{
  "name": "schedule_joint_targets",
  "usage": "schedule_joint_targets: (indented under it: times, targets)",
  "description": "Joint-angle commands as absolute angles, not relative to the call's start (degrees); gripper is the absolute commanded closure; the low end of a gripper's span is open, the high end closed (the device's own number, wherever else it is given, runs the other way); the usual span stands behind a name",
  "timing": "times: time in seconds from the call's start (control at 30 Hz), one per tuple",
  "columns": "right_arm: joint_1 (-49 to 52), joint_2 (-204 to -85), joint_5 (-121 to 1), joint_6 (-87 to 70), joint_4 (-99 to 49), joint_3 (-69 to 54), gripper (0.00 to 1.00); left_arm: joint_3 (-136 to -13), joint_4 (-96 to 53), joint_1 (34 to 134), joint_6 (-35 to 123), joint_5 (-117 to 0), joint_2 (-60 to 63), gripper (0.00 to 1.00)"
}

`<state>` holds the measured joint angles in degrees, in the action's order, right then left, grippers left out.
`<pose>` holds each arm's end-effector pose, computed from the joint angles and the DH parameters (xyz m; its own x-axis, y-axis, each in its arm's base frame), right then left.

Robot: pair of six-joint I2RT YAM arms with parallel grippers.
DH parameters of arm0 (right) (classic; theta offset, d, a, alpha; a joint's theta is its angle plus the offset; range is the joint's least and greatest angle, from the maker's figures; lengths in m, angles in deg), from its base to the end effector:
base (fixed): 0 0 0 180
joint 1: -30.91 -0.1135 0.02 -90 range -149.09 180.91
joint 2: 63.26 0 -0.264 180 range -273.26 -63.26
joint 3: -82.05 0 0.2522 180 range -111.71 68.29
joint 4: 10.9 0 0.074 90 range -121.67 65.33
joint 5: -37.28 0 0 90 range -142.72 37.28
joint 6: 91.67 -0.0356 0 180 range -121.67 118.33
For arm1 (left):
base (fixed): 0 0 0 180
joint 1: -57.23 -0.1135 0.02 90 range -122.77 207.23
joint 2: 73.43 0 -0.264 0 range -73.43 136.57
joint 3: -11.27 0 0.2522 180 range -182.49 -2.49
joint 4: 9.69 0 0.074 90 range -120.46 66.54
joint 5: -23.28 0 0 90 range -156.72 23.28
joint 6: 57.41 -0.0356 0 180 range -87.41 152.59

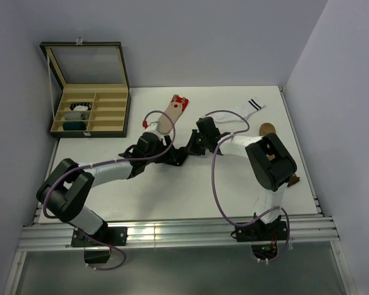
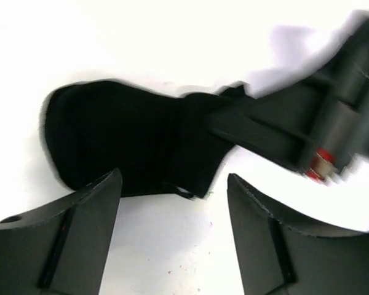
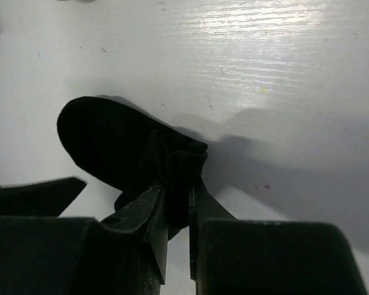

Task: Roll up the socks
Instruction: Roll the sock at the center of the board.

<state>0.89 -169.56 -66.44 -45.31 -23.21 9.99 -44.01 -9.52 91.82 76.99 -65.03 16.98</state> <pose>0.3224 0.1961 0.1462 -0.8878 0.2613 -0.3789 -0.0201 0.8003 0.5992 0.2612 -0.1814 0.1696 -0.7480 -0.3337 -0.5737 0.0896 0.8057 -0.5855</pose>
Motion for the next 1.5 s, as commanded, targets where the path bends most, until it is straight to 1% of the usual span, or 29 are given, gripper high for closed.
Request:
schedule_joint_targets:
  times: [0.0, 0.03, 0.13, 0.33, 0.57, 0.77, 0.97, 1.0, 1.03, 1.07, 1.13, 1.17, 1.2, 1.23, 1.27, 1.33, 1.43, 1.47]
  targets:
    - [0.5, -168.38, -62.65, -45.0, -31.51, 7.39, 1.0, -47.05, -11.69, 98.96, 60.56, -80.39, 13.32, 0.25]
    - [0.41, -168.73, -62.74, -45.17, -32.13, 6.95, 1.0, -47.22, -10.81, 102.11, 58.36, -81.74, 13.31, 0.24]
    - [0.32, -169.08, -63.27, -45.52, -33.54, 5.46, 1.0, -48.54, -7.91, 106.61, 50.89, -84.73, 14.8, 0.22]
    - [0.24, -169.08, -64.32, -45.97, -34.16, 4.75, 1.0, -52.23, -6.32, 111.28, 41.31, -90.09, 20.51, 0.21]
    - [0.24, -169.43, -65.2, -46.41, -34.95, 4.22, 1.0, -55.4, -6.93, 114.01, 38.04, -93.96, 27.45, 0.26]
    - [0.24, -169.7, -66.25, -46.58, -34.86, 3.78, 1.0, -57.77, -10.71, 115.94, 37.95, -98.53, 31.41, 0.34]
    - [0.32, -169.78, -66.69, -47.02, -34.86, 3.52, 1.0, -60.05, -14.84, 116.82, 37.95, -102.05, 35.19, 0.47]
    - [0.24, -169.78, -66.7, -47.02, -34.86, 3.43, 1.0, -60.23, -15.28, 117.08, 37.95, -102.49, 35.63, 0.53]
    - [0.24, -169.78, -66.7, -47.02, -34.86, 3.43, 1.0, -60.58, -15.8, 117.26, 38.12, -102.67, 35.9, 0.54]
    - [0.24, -169.78, -66.87, -47.02, -34.86, 3.43, 1.0, -60.76, -16.85, 117.35, 38.3, -103.02, 36.69, 0.59]
    - [0.32, -169.78, -67.31, -47.2, -34.77, 3.6, 1.0, -61.63, -18.44, 117.35, 39.17, -103.72, 37.57, 0.63]
    - [0.32, -169.78, -67.48, -47.28, -34.42, 3.61, 1.0, -61.81, -19.58, 117.44, 39.35, -103.9, 38.18, 0.68]
    - [0.32, -169.78, -68.01, -47.55, -34.33, 3.61, 1.0, -61.9, -19.94, 117.53, 39.44, -103.99, 38.45, 0.8]
    - [0.41, -169.78, -68.19, -47.72, -34.16, 3.69, 1.0, -61.81, -20.29, 117.35, 39.53, -103.99, 38.36, 0.86]
    - [0.5, -169.61, -68.36, -47.72, -34.07, 3.78, 1.0, -61.73, -20.47, 117.44, 39.62, -103.81, 38.28, 0.99]
    - [0.68, -169.26, -68.89, -48.07, -33.55, 4.13, 0.99, -61.29, -20.56, 117.44, 39.88, -103.11, 37.4, 0.99]
    - [1.2, -167.68, -68.98, -48.95, -31.97, 5.27, 0.87, -61.02, -20.73, 117.44, 40.23, -101.1, 35.91, 0.99]
    - [1.38, -166.37, -69.15, -49.22, -30.57, 5.88, 0.78, -61.02, -20.64, 117.44, 40.41, -100.56, 35.47, 0.99]
